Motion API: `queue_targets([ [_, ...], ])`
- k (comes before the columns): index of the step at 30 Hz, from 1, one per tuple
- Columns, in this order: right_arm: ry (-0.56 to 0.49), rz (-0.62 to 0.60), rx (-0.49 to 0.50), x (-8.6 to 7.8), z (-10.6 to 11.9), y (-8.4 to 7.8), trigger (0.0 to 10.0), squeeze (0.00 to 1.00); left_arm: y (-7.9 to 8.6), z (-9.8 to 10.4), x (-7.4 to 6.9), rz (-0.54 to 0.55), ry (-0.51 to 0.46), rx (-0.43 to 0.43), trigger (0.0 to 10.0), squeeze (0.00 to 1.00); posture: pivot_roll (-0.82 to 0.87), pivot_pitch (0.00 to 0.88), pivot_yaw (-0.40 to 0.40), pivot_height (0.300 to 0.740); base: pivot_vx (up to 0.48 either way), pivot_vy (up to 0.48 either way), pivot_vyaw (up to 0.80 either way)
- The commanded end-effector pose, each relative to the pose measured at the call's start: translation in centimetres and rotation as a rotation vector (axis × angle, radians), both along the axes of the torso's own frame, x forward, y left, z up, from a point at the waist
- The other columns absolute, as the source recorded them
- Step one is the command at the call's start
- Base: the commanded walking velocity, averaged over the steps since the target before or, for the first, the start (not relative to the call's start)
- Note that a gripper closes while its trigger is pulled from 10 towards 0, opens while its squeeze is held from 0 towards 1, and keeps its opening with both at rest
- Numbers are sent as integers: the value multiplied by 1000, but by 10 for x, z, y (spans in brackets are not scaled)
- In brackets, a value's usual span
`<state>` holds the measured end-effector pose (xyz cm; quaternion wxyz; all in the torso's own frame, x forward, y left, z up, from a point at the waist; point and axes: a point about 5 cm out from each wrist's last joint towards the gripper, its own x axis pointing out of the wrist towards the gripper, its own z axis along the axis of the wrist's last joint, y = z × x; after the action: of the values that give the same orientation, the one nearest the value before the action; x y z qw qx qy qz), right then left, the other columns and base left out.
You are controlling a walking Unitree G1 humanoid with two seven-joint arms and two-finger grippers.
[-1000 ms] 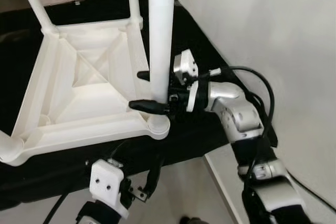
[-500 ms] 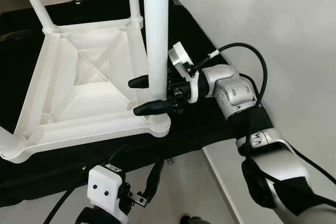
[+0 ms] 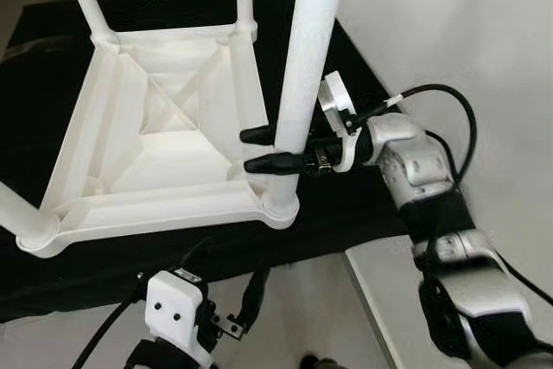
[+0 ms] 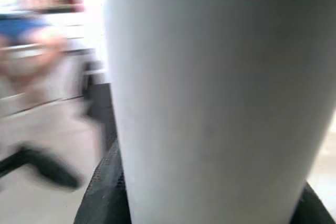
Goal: Building children table
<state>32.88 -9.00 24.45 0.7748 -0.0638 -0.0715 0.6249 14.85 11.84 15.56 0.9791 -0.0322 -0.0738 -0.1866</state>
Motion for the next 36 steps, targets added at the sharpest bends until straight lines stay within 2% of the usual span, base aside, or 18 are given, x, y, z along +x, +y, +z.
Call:
queue_targets([
  [1,214,-472,-96,-2,-53,3,0,0,2,-2,-1,-7,18,2,10000,0,-24,237,-23,740,0,0,0],
  [2,253,-647,-102,-13,-65,7,0,0,3,-2,-1,-6,18,3,10000,0,-24,237,-23,740,0,0,0],
  [3,293,-734,-75,-24,-69,18,0,0,4,-2,0,-7,17,8,10000,0,-22,236,-4,740,0,0,0],
  [7,316,-764,-53,-30,-70,26,0,0,4,-2,1,-8,16,11,10000,0,-22,236,-4,740,0,0,0],
  [8,296,-702,-35,-25,-68,40,0,0,4,-3,3,-16,16,17,10000,0,-15,207,0,740,0,0,0],
  [10,296,-702,-35,-25,-68,40,0,0,4,-3,3,-16,16,17,10000,0,-15,207,0,740,0,0,0],
  [12,275,-659,-31,-17,-66,51,0,0,5,-4,5,-22,15,22,10000,0,-10,202,-5,740,0,0,0],
  [13,255,-622,-37,-14,-62,58,2941,0,5,-4,6,-22,14,23,10000,0,-11,204,-6,740,0,0,0],
  [14,226,-564,-36,-12,-57,65,10000,0,6,-4,6,-14,12,23,10000,0,-8,204,-5,740,0,0,0],
  [15,226,-564,-36,-12,-57,65,10000,0,6,-4,6,-14,12,23,10000,0,-8,204,-5,740,0,0,0],
  [16,195,-483,-30,-12,-49,70,10000,1000,7,-4,6,-3,10,22,10000,0,0,205,-5,740,0,0,0],
  [19,125,-346,43,-6,-21,70,10000,1000,6,-3,5,5,10,21,10000,0,4,213,-8,740,0,0,0],
  [22,83,-305,61,-3,-10,67,10000,1000,6,-3,4,3,10,20,10000,0,4,213,-8,740,0,0,0],
  [24,22,-181,51,-1,2,60,10000,1000,5,-2,3,-1,12,18,10000,0,5,221,-10,740,0,0,0],
  [25,-13,-69,24,-1,7,54,10000,0,4,-2,3,-2,13,17,10000,0,8,230,-13,740,0,0,0],
  [26,-13,-69,24,-1,7,54,10000,0,4,-2,3,-2,13,17,10000,0,8,230,-13,740,0,0,0],
  [31,-54,256,-86,2,17,42,10000,0,2,0,-1,-6,16,11,10000,0,15,244,-20,740,0,0,0],
  [36,-54,308,-100,10,25,43,10000,0,1,0,-3,-6,21,9,10000,0,25,255,-20,740,0,0,0],
])
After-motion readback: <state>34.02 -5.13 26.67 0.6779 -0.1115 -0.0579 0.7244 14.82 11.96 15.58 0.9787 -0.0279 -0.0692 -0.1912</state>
